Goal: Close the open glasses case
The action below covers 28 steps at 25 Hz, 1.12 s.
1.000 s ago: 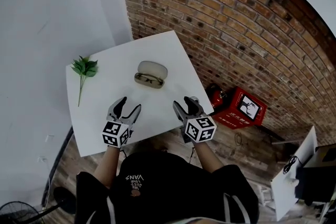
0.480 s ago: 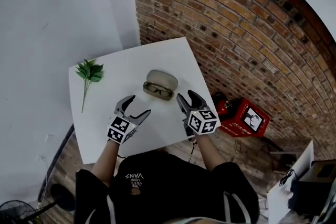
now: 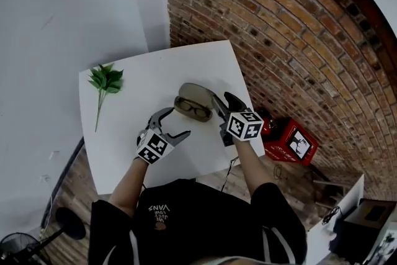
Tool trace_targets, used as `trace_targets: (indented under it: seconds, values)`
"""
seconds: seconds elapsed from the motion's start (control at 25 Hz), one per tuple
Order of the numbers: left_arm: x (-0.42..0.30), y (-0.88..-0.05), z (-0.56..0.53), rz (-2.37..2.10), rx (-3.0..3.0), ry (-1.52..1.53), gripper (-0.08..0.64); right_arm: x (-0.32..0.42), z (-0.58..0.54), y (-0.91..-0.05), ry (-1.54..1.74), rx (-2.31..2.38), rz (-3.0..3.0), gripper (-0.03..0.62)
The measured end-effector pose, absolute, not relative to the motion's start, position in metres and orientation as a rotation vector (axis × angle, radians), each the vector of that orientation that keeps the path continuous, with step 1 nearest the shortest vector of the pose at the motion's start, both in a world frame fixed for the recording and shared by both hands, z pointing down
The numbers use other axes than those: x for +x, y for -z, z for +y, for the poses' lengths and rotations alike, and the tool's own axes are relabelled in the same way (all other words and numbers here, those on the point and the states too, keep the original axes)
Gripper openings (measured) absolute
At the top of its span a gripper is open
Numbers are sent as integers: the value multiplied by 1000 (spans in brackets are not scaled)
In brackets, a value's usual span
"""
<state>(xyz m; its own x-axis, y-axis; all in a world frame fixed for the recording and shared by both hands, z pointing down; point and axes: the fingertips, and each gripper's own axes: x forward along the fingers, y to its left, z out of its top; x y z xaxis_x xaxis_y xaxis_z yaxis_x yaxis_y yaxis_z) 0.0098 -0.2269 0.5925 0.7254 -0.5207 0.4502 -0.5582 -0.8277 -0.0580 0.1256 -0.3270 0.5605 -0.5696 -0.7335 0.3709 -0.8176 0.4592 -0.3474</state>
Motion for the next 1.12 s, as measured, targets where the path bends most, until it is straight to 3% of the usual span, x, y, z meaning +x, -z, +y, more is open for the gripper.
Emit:
trace_targets:
  seconds: [0.6, 1.12]
  values:
    - [23, -642, -246, -792, 2809, -782, 425, 125, -413, -613, -805, 1420, -2277, 199]
    - [18, -671, -231, -699, 2728, -882, 428, 113, -391, -636, -849, 1300, -2222, 202]
